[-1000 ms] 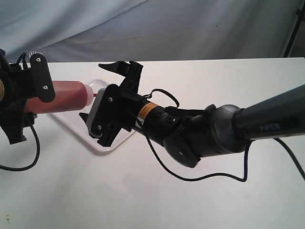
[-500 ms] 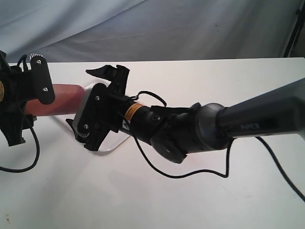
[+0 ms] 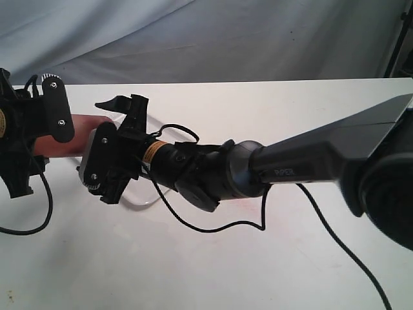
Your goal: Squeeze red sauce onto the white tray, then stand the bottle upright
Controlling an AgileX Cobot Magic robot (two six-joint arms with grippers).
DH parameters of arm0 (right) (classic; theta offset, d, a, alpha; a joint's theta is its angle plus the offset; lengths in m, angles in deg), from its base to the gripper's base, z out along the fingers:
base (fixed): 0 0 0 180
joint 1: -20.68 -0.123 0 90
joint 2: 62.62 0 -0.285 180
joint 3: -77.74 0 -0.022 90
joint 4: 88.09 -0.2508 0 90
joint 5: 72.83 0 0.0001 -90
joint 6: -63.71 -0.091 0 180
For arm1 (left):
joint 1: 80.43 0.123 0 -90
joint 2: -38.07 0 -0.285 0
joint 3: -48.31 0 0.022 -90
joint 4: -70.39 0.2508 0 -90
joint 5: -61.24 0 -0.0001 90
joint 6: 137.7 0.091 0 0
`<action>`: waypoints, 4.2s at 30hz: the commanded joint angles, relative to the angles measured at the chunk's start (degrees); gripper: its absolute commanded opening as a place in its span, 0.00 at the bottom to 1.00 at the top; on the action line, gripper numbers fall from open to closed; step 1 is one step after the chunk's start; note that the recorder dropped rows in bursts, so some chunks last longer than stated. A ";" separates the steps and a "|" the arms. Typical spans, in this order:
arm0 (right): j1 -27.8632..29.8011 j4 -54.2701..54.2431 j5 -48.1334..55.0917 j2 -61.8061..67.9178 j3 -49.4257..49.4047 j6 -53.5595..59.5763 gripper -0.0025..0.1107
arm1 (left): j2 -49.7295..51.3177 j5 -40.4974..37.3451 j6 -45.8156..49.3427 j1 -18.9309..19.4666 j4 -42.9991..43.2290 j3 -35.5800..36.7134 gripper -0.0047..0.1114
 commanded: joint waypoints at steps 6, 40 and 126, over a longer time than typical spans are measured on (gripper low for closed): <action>-0.12 -0.04 -0.07 2.91 5.27 -3.08 0.95 | -0.94 3.55 -0.12 -0.47 -0.25 -0.54 0.04; -1.17 -6.53 -2.78 4.82 5.27 2.28 0.02 | -0.94 4.09 0.01 -1.18 -0.89 -0.54 0.04; -1.27 -11.05 0.68 4.82 5.27 2.29 0.02 | -0.94 4.53 1.12 -1.18 -0.89 -0.54 0.04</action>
